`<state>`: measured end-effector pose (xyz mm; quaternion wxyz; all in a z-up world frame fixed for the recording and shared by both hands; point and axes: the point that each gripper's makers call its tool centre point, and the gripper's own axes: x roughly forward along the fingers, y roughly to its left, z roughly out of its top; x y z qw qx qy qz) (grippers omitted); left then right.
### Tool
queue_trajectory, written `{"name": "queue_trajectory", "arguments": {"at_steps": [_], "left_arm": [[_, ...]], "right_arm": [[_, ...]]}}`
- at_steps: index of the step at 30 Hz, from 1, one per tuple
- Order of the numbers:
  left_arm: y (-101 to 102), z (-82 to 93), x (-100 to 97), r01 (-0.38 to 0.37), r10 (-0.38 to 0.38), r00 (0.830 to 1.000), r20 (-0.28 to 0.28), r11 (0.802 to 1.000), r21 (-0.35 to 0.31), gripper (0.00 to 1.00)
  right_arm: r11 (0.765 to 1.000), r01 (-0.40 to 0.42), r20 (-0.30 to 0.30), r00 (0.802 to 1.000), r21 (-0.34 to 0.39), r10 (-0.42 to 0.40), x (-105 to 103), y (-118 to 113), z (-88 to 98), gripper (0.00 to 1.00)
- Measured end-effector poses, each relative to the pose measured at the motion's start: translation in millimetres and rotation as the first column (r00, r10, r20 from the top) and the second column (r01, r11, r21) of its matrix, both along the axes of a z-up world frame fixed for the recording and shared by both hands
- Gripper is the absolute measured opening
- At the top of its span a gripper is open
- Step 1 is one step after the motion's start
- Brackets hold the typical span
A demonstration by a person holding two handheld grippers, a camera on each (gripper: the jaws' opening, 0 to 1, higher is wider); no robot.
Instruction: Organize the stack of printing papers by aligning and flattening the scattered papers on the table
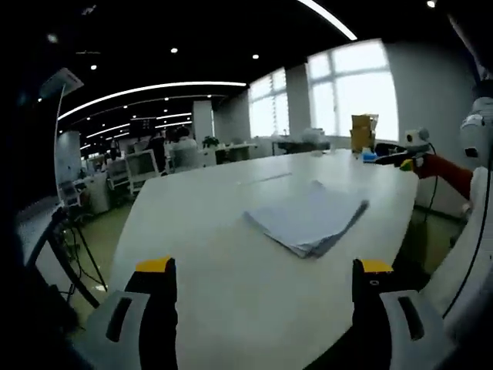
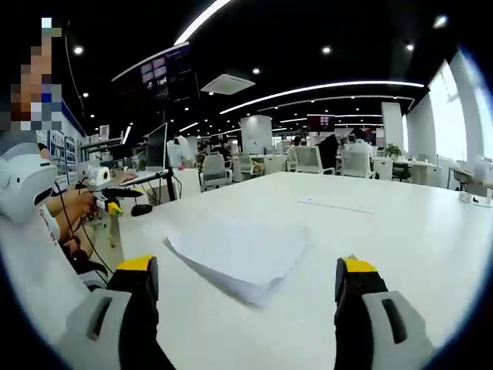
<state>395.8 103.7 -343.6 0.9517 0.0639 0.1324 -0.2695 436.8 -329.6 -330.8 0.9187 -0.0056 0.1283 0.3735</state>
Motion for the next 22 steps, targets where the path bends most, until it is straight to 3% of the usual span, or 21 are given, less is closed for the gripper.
{"name": "queue_trajectory", "arguments": {"at_steps": [6, 13, 22], "left_arm": [[22, -4.4, -24.1, -0.065, 0.065, 0.998, -0.010, 0.998, -0.003, 0.97], [39, -12.9, -51.2, -0.126, 0.125, 0.992, -0.035, 0.992, -0.016, 0.97], [37, -13.7, -52.0, -0.130, 0.130, 0.991, -0.029, 0.991, -0.007, 0.97]], "right_arm": [[0.999, 0.045, -0.013, 0.999, 0.030, -0.045, -13, -17, -4.7, 0.90], [0.998, 0.058, -0.007, 0.998, -0.005, -0.058, -29, -23, -12.4, 0.90], [0.999, 0.053, 0.001, 0.999, -0.004, -0.053, -25, -21, -10.3, 0.90]]}}
